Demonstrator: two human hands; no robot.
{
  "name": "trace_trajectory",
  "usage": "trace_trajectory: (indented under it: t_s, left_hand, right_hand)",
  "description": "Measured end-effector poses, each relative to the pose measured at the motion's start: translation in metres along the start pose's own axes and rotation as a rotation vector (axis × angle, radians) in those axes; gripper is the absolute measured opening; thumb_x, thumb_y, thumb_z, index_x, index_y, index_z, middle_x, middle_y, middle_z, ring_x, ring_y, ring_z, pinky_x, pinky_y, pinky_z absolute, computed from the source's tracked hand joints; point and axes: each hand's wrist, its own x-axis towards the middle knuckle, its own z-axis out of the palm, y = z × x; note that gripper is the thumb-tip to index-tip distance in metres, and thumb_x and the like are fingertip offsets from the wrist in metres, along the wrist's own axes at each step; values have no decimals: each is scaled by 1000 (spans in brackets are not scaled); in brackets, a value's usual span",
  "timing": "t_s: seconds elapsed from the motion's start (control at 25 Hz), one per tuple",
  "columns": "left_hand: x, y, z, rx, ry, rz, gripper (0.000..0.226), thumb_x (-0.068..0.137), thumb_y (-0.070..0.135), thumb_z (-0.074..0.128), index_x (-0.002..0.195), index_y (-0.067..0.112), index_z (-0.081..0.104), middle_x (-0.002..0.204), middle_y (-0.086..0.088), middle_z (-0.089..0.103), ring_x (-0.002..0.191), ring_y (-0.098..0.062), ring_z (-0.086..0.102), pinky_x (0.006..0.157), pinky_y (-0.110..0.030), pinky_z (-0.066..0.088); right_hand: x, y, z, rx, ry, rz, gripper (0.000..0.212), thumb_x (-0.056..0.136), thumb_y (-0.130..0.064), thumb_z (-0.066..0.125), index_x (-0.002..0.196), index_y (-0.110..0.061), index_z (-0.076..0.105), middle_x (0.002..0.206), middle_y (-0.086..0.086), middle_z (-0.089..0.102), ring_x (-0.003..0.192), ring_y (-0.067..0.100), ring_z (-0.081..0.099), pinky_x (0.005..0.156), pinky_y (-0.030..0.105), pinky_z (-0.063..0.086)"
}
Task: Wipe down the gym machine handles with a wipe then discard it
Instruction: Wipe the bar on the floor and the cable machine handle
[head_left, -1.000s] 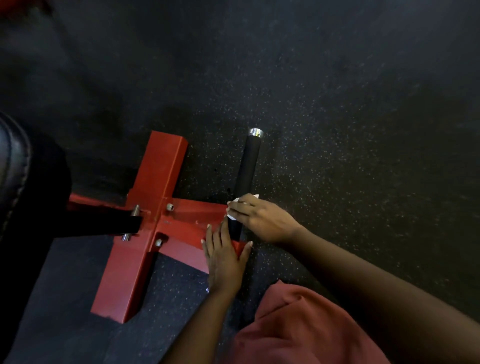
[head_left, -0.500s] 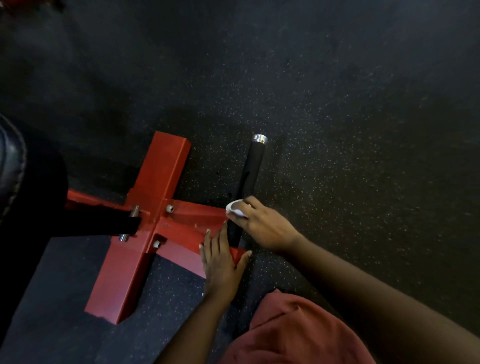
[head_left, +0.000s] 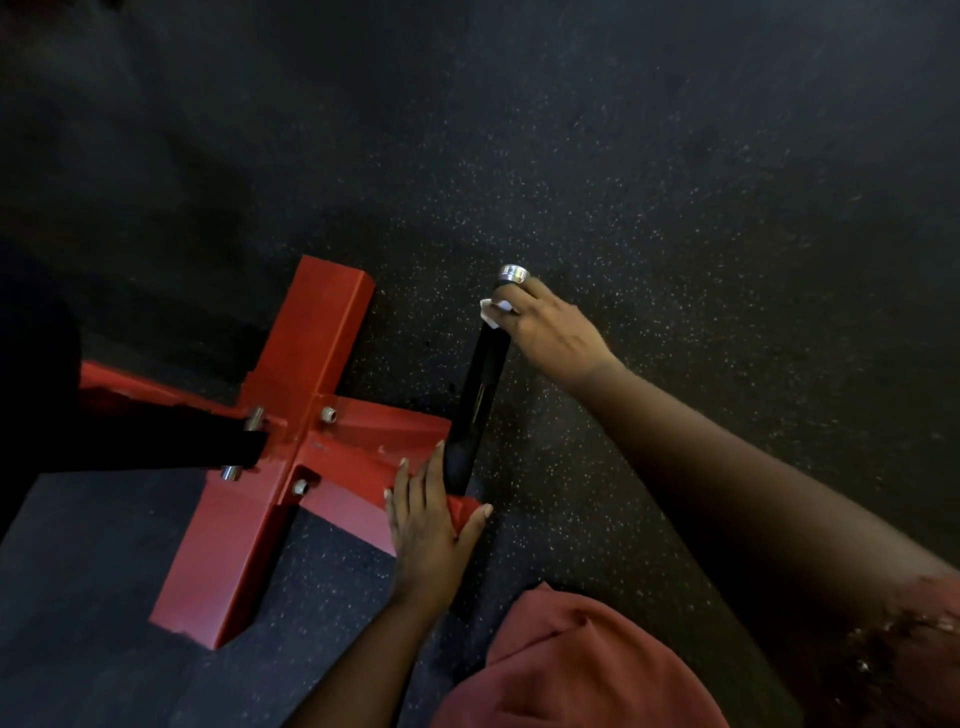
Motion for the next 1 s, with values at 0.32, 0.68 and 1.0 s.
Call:
trace_trajectory:
  t_s: [0.32,0.68,1.0]
  left_hand:
    - [0,4,-6,33,-57,10,93,76,72,36,146,21,5,154,4,10,144,-20,-5,116,-37,-7]
    - [0,3,-5,-6,-64,9,93,71,75,42,141,31,0,155,-8,13,144,-21,-4,115,-39,-7]
    - [-1,5,-7,11,-65,14,91,78,63,52,146,22,7,155,-7,13,144,-23,-2,116,-42,-3]
  right_hand:
    - [-85,-112,31,665,63,340,37,92,-6,46,128,-10,50,127,7,49,114,10,39,95,30,43]
    - [-42,-61,28,972,487,895,33,88,3,50,115,-11,63,107,-2,55,86,3,51,73,5,43]
    - [-48,-106,40,1128,511,960,28,84,8,53,103,-7,67,104,-3,59,91,0,54,80,0,39]
